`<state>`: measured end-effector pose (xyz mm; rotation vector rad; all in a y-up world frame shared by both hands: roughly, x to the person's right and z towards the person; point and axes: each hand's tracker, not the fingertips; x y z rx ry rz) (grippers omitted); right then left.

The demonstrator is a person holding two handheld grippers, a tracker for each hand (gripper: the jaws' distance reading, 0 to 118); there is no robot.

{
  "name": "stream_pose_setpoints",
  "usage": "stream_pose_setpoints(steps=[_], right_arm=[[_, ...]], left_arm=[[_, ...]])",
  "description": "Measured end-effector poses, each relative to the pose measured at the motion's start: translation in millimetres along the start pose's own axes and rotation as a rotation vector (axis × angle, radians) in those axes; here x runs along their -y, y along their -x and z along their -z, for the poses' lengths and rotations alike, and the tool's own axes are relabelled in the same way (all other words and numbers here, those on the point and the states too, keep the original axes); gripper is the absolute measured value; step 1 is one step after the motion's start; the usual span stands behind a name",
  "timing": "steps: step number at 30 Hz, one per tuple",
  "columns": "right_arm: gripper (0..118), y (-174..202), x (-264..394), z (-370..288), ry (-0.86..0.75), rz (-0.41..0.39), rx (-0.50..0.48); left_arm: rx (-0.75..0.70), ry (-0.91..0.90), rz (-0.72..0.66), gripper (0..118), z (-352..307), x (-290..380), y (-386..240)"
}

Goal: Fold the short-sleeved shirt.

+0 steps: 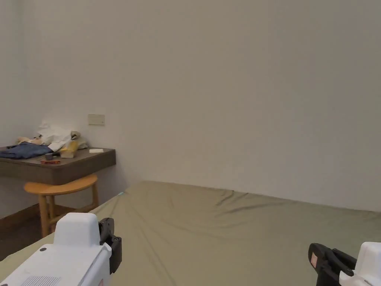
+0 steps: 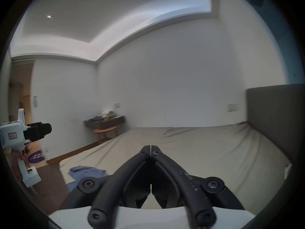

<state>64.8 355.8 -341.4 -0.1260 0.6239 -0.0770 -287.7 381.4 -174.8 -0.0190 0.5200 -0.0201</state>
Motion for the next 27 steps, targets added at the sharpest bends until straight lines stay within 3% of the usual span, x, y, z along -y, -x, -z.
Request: stream_pose_setpoints(steps=[7, 12, 18, 27], right_arm=[[1, 125.4, 10.2, 62.7, 0.026, -0.067, -0.329], [1, 183.3, 20.5, 82.8, 0.046, -0.064, -0.449], [1, 183.8, 34.9, 103.8, 0.104, -0.074, -0.452], [1, 128.1, 66.9, 149.6, 0.191, -0.049, -0.306]], left_arm=[[-0.404, 0.033, 0.006, 0, -93.0, 18.0, 117.1], [-0.555, 0.119, 0.009, 0, -123.9, 36.9, 163.4], [-0.443, 0.229, -0.042, 0, -71.7, 65.2, 165.9], [0.061, 0.635, -0.049, 0, 143.8, 176.8, 97.2]])
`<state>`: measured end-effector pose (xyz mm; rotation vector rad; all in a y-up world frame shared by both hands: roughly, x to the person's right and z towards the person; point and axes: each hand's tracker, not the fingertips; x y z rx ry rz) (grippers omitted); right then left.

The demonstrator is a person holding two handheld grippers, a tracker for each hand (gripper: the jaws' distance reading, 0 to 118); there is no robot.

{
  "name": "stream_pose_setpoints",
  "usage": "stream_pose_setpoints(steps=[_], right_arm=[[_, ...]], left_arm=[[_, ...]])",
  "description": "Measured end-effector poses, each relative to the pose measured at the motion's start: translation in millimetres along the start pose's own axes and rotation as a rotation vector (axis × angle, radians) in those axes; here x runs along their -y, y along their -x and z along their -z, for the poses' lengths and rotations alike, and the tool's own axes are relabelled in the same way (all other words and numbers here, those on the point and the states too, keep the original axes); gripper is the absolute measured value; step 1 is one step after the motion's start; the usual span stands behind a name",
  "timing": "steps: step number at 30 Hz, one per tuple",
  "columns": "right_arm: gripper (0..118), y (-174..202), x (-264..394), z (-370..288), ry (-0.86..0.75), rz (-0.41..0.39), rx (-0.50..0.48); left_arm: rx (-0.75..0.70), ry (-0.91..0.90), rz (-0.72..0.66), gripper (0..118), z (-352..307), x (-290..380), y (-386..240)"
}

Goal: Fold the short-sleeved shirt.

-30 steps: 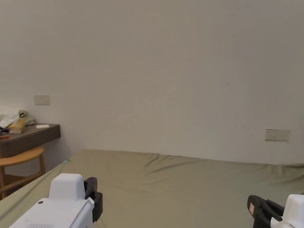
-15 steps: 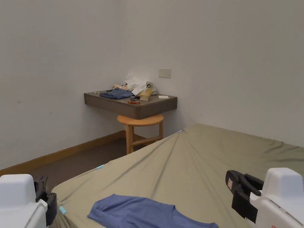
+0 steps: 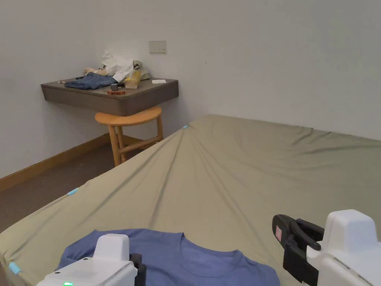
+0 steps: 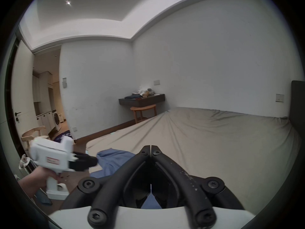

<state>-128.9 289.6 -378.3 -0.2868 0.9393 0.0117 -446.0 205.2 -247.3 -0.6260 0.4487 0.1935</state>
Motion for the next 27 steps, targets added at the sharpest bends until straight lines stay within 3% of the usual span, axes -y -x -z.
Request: stream_pose_setpoints(steps=[2, 3, 5, 7, 9, 12, 16, 17, 22, 24, 25, 26, 27], right_arm=[[1, -14.3, 5.7, 7.7, 0.014, -0.005, 0.025], [1, -20.8, 8.9, 11.1, 0.020, -0.003, 0.037], [1, -35.0, 14.5, 18.9, 0.042, 0.019, 0.049], [1, -44.4, 20.1, 24.8, 0.060, 0.035, 0.072], [1, -53.3, 26.5, 28.9, 0.074, 0.040, 0.092], [1, -63.1, 34.8, 34.1, 0.094, 0.062, 0.102], [1, -67.4, 41.2, 34.8, 0.108, 0.077, 0.115], [1, -68.9, 42.3, 33.7, 0.112, 0.082, 0.116], [1, -76.0, 45.7, 24.9, 0.115, 0.093, 0.132], [1, -80.8, 47.1, 19.3, 0.112, 0.105, 0.147], [1, -82.3, 47.2, 16.1, 0.109, 0.108, 0.152], [1, -84.1, 47.1, 12.3, 0.109, 0.111, 0.156], [1, -85.7, 47.2, 8.1, 0.107, 0.115, 0.160]], left_arm=[[0.056, 0.108, 0.052, 1, 52.3, -1.8, -15.2], [0.063, 0.125, 0.057, 24, 73.7, -1.4, -20.7], [0.088, 0.147, 0.084, 118, 103.1, 0.2, -28.6], [0.036, 0.240, 0.025, 113, 127.9, 6.9, -34.5], [0.077, 0.253, 0.011, 102, 142.6, 10.7, -35.7], [0.071, 0.331, 0.022, 117, 166.1, 24.3, -49.6], [0.050, 0.414, -0.018, 118, 211.4, 48.8, -53.0], [0.034, 0.308, 0.018, 118, 204.3, 49.8, -53.5], [0.058, 0.289, -0.013, 116, 192.6, 58.7, -48.6], [0.016, 0.297, 0.016, 99, 189.4, 48.2, -48.8], [0.011, 0.307, 0.004, 84, 185.9, 44.0, -51.1], [0.015, 0.303, 0.011, 57, 180.1, 41.5, -51.5], [0.064, 0.287, 0.009, 21, 173.3, 40.5, -53.4]])
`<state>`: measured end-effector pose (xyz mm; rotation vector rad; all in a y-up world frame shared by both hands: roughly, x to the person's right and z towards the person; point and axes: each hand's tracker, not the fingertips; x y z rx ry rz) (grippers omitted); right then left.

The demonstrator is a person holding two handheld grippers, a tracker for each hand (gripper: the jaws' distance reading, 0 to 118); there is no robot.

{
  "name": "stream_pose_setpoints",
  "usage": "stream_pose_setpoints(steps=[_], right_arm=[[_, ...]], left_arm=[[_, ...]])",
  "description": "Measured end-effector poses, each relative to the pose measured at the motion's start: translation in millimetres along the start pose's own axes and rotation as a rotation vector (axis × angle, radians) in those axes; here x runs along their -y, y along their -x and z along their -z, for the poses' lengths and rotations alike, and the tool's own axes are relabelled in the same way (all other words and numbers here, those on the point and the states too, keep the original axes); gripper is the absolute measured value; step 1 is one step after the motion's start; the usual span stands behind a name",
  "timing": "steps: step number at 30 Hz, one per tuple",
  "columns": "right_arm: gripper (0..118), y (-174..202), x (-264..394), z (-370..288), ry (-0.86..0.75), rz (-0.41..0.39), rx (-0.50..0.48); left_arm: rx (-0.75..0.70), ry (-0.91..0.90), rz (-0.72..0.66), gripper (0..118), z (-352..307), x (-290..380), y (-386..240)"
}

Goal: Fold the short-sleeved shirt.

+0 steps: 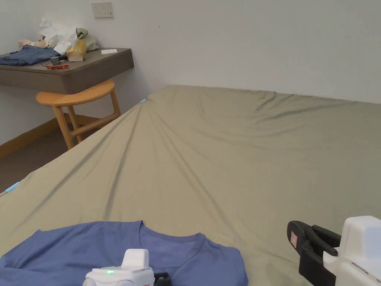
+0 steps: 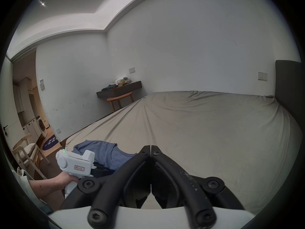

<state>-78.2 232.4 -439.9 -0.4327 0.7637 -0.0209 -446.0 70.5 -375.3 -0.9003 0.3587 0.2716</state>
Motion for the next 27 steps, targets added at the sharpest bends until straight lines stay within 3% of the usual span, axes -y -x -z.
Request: stream_pose_setpoints(steps=[1, 6, 10, 15, 18, 27], right_arm=[[1, -2.1, 0.0, -3.5, -0.003, 0.006, 0.006], [1, -15.4, -0.4, -28.2, -0.015, 0.030, 0.022], [1, -27.4, -3.8, -63.6, -0.043, 0.002, 0.059], [1, -51.4, -7.9, -122.2, -0.109, 0.031, 0.134], [1, -72.2, -9.2, -157.7, -0.132, 0.057, 0.181], [1, -143.8, -3.3, -262.4, -0.196, 0.084, 0.389]], left_arm=[[-0.002, -0.014, -0.002, 0, -6.1, 2.5, -2.8], [0.029, -0.022, -0.114, 0, -22.7, 12.1, 5.0], [0.104, -0.262, -0.085, 0, -90.1, -16.1, -17.7], [0.151, -0.388, 0.134, 0, -154.2, -72.0, -98.4], [0.361, -0.432, 0.088, 0, -174.9, -92.1, -146.4], [0.624, -0.530, 0.266, 0, -222.8, -90.7, -334.1]])
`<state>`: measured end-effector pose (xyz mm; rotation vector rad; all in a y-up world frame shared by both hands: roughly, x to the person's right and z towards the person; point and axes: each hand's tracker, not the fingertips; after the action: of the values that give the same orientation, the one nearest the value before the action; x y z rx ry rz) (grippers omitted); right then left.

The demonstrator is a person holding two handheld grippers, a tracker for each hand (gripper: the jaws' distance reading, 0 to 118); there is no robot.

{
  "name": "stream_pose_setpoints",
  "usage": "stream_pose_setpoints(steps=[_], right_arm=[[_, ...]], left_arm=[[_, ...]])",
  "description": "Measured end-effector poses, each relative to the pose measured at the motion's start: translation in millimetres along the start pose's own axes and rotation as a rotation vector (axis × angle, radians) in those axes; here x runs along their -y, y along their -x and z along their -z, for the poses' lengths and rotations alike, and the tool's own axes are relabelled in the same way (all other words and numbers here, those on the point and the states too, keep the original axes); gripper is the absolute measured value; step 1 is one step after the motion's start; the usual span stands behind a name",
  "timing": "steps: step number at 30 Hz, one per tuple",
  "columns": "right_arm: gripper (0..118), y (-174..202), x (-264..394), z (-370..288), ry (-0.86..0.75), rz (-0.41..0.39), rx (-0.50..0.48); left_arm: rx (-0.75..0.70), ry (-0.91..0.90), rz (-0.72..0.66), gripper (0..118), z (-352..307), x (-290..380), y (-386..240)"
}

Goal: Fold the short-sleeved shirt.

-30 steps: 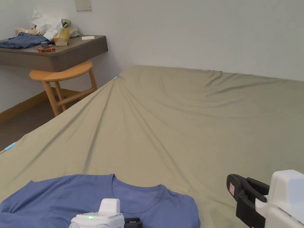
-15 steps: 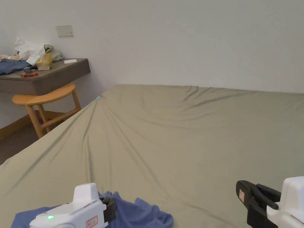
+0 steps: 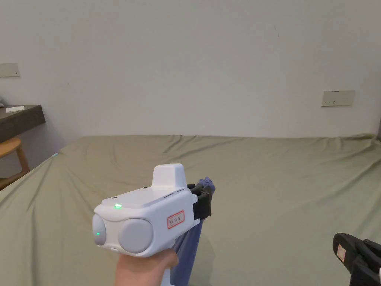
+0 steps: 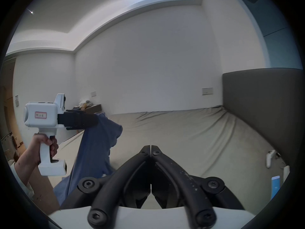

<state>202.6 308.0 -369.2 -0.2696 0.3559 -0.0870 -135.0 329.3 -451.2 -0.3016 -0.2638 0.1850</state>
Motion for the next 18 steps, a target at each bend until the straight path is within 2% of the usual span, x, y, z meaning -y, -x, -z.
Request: stream_pose_setpoints(steps=[2, 6, 9, 11, 14, 16, 17, 18], right_arm=[[1, -26.9, -0.8, -12.5, -0.012, -0.002, 0.059], [1, -69.6, -0.2, -37.3, -0.029, 0.020, 0.164], [1, -93.8, 4.3, -50.1, -0.024, 0.034, 0.208], [1, -103.6, 7.5, -55.5, -0.020, 0.036, 0.235], [1, -108.6, 12.1, -59.8, -0.009, 0.050, 0.238], [1, -108.1, 15.3, -60.7, 0.000, 0.042, 0.245], [1, -109.9, 17.9, -60.4, 0.004, 0.038, 0.243], [1, -109.3, 18.6, -60.1, 0.007, 0.039, 0.241]], left_arm=[[0.065, 0.037, 0.041, 0, 14.7, 16.0, -36.9], [0.200, 0.173, -0.053, 0, 45.3, 77.2, -100.6], [0.275, 0.301, -0.004, 0, 58.1, 131.9, -148.6], [0.298, 0.406, 0.076, 0, 60.7, 169.8, -177.1], [0.334, 0.564, 0.087, 0, 68.6, 217.3, -199.4], [0.300, 0.607, 0.111, 1, 70.5, 234.6, -204.1], [0.302, 0.649, 0.115, 6, 77.0, 239.5, -202.6], [0.313, 0.728, 0.081, 24, 85.3, 244.6, -200.2]])
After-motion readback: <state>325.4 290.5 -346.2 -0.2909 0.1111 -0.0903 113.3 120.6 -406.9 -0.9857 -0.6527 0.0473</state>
